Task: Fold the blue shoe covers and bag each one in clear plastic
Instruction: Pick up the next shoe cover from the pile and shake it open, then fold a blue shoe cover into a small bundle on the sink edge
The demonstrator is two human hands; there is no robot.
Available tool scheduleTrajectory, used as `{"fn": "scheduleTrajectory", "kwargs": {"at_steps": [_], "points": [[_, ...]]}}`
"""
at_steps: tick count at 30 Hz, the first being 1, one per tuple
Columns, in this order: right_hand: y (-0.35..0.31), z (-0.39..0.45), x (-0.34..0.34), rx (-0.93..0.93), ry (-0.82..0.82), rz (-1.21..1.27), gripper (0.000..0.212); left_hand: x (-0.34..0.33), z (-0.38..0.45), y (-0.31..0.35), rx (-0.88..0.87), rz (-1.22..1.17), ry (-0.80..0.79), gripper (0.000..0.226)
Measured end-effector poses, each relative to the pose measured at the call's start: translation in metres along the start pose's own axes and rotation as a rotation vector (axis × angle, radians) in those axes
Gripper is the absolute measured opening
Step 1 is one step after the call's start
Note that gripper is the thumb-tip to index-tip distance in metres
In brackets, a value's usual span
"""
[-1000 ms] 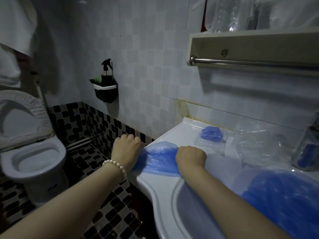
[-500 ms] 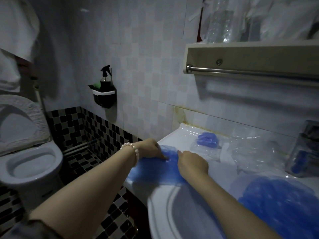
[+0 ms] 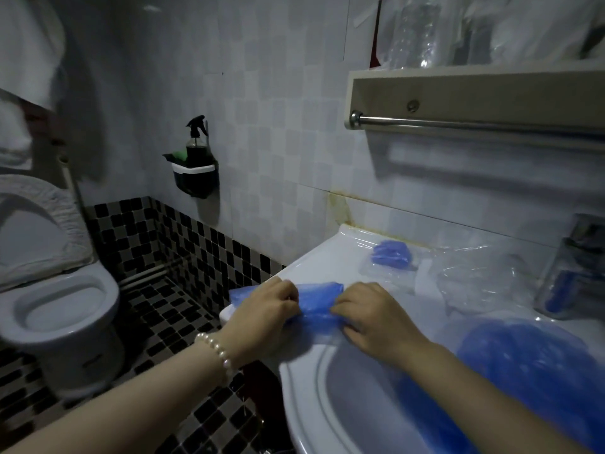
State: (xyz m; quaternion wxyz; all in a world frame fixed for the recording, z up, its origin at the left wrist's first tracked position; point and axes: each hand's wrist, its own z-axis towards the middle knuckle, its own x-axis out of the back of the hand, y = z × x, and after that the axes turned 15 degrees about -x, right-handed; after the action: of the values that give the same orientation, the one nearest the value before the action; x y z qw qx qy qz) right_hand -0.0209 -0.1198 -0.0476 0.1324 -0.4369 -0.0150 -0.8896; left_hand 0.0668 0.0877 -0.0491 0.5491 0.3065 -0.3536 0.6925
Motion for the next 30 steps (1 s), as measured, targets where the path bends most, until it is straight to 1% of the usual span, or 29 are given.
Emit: {"fn": "scheduleTrajectory", "kwargs": {"at_steps": [1, 2, 4, 6, 7, 8, 10, 11, 12, 13, 14, 15, 17, 18, 19, 21, 23, 25, 27, 29, 30], "points": [[0.001, -0.004, -0.002, -0.008, -0.009, 0.018, 0.02, -0.001, -0.004, 0.001, 0.011, -0.014, -0.004, 0.025], [0.003, -0.006, -0.003, -0.03, -0.022, 0.044, 0.023, 0.0, -0.006, 0.003, 0.016, -0.031, -0.007, 0.028], [0.002, -0.007, -0.002, -0.142, -0.097, 0.122, 0.035, 0.001, -0.009, 0.005, 0.01, -0.074, -0.023, 0.033], [-0.002, -0.004, 0.003, -0.303, -0.237, 0.247, 0.051, 0.001, -0.011, 0.004, 0.004, -0.095, -0.029, 0.035], [-0.003, -0.002, 0.002, -0.365, -0.302, 0.311, 0.049, 0.001, -0.012, 0.005, 0.017, -0.115, -0.03, 0.037], [-0.005, 0.0, 0.003, -0.411, -0.341, 0.376, 0.039, 0.001, -0.011, 0.005, 0.059, -0.16, -0.026, 0.041], [-0.007, 0.004, 0.002, -0.496, -0.364, 0.507, 0.004, 0.005, -0.008, 0.007, 0.23, -0.299, -0.027, 0.052], [-0.007, 0.005, 0.001, -0.544, -0.373, 0.563, 0.015, 0.008, -0.007, 0.007, 0.329, -0.368, -0.032, 0.053], [-0.005, 0.006, -0.001, -0.597, -0.397, 0.614, 0.027, 0.01, -0.005, 0.005, 0.418, -0.435, -0.029, 0.046], [-0.005, 0.008, -0.001, -0.659, -0.417, 0.66, 0.034, 0.011, -0.003, 0.004, 0.493, -0.488, -0.03, 0.035], [-0.005, 0.011, 0.0, -0.718, -0.431, 0.692, 0.038, 0.012, -0.001, 0.003, 0.539, -0.506, -0.037, 0.03], [-0.006, 0.013, 0.001, -0.765, -0.449, 0.705, 0.041, 0.012, 0.001, 0.003, 0.569, -0.497, -0.055, 0.032], [-0.01, 0.02, 0.0, -0.869, -0.444, 0.655, 0.046, 0.01, 0.004, 0.003, 0.617, -0.445, -0.108, 0.038], [-0.013, 0.023, 0.0, -0.906, -0.44, 0.59, 0.048, 0.009, 0.006, 0.003, 0.636, -0.416, -0.127, 0.04], [-0.016, 0.025, -0.002, -0.93, -0.437, 0.495, 0.049, 0.007, 0.008, 0.003, 0.655, -0.392, -0.143, 0.043], [-0.023, 0.028, -0.004, -0.931, -0.411, 0.205, 0.046, 0.007, 0.012, 0.003, 0.693, -0.337, -0.171, 0.049], [-0.029, 0.025, -0.008, -0.841, -0.304, -0.042, 0.042, 0.006, 0.015, 0.005, 0.707, -0.248, -0.204, 0.05], [-0.028, 0.02, -0.011, -0.745, -0.217, -0.146, 0.045, 0.006, 0.017, 0.007, 0.679, -0.147, -0.234, 0.043], [-0.027, 0.017, -0.015, -0.688, -0.168, -0.173, 0.041, 0.006, 0.019, 0.01, 0.626, -0.045, -0.271, 0.028], [-0.023, 0.014, -0.021, -0.59, -0.03, -0.185, 0.035, 0.005, 0.018, 0.009, 0.571, 0.006, -0.255, 0.016], [-0.021, 0.012, -0.023, -0.557, 0.041, -0.162, 0.035, 0.006, 0.016, 0.009, 0.54, 0.024, -0.246, 0.016]]}}
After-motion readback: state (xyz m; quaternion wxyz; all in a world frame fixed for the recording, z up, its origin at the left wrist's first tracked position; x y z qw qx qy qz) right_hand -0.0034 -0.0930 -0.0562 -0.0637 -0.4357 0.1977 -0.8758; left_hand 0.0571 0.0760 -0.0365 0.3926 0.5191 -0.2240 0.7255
